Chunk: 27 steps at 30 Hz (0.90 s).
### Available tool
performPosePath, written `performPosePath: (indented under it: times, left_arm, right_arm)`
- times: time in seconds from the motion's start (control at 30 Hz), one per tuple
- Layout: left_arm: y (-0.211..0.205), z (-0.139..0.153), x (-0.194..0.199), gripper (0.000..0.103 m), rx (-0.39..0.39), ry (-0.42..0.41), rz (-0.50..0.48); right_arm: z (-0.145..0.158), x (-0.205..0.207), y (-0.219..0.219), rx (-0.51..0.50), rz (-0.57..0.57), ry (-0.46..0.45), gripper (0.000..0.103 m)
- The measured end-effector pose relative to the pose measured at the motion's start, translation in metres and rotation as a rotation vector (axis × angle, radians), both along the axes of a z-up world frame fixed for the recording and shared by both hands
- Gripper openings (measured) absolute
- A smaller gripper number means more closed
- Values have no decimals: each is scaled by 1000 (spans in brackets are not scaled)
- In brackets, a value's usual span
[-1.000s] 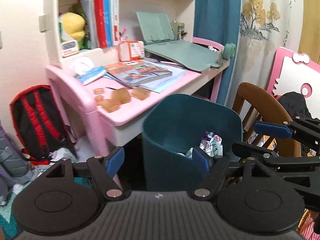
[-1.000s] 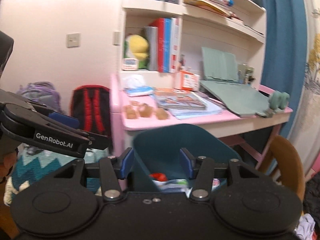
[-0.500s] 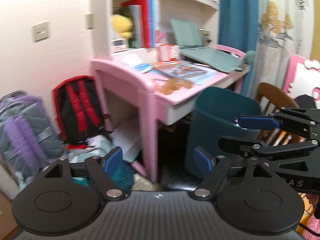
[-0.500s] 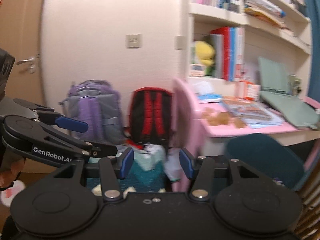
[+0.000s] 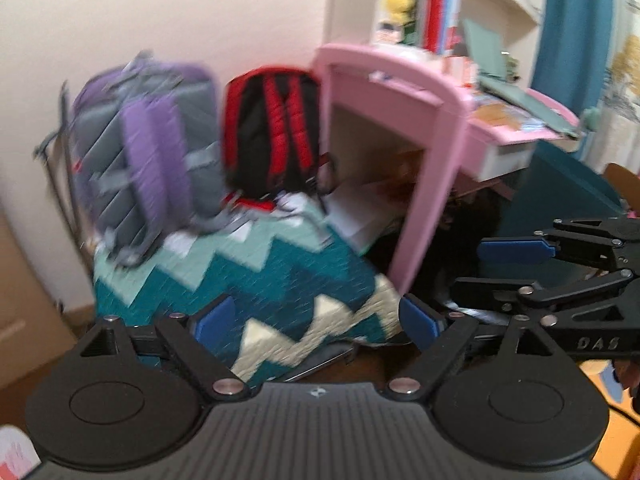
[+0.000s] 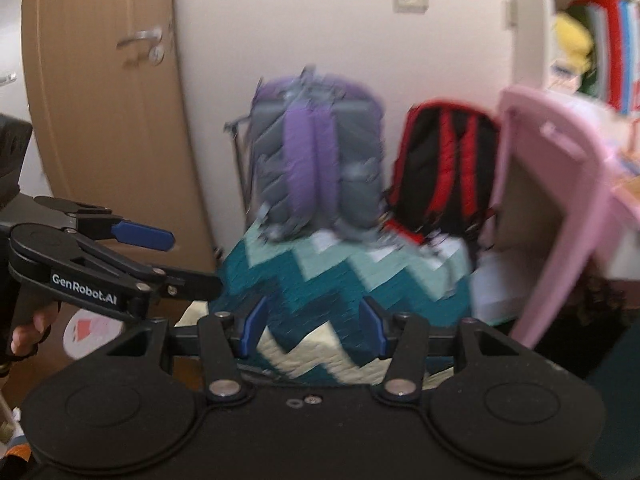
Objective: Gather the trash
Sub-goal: 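Move the left tool back down to the clear plastic tray under the bed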
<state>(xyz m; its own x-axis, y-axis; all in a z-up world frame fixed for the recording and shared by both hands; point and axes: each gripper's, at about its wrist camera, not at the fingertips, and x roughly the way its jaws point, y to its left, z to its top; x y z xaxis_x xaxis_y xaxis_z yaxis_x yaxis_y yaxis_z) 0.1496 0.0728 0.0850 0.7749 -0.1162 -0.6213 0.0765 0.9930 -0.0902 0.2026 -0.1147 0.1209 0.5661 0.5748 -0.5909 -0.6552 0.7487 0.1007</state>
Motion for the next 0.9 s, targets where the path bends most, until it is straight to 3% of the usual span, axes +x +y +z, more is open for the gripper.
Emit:
performPosePath:
  times: [0.17,0.3,0.57,0.73,0.9]
  left_arm:
    - [76,-67,5,93,-38,30,112]
    - [128,-127,11,93,-10,68,190]
    - [215,-273,17,93,3,232,284]
    - [244,-354,19,93,4,321,299]
    - [254,-432,28,93,42,409,254]
  right_arm:
    - [-63,25,48,-39,19,82,51]
    - [-124,42,76,-107,0,154,51]
    - [-230,77,103,-195,-74,283,50]
    - [-289,90,128,-277,-50,364,50]
    - [-340,96,146,-362,-30,400,50]
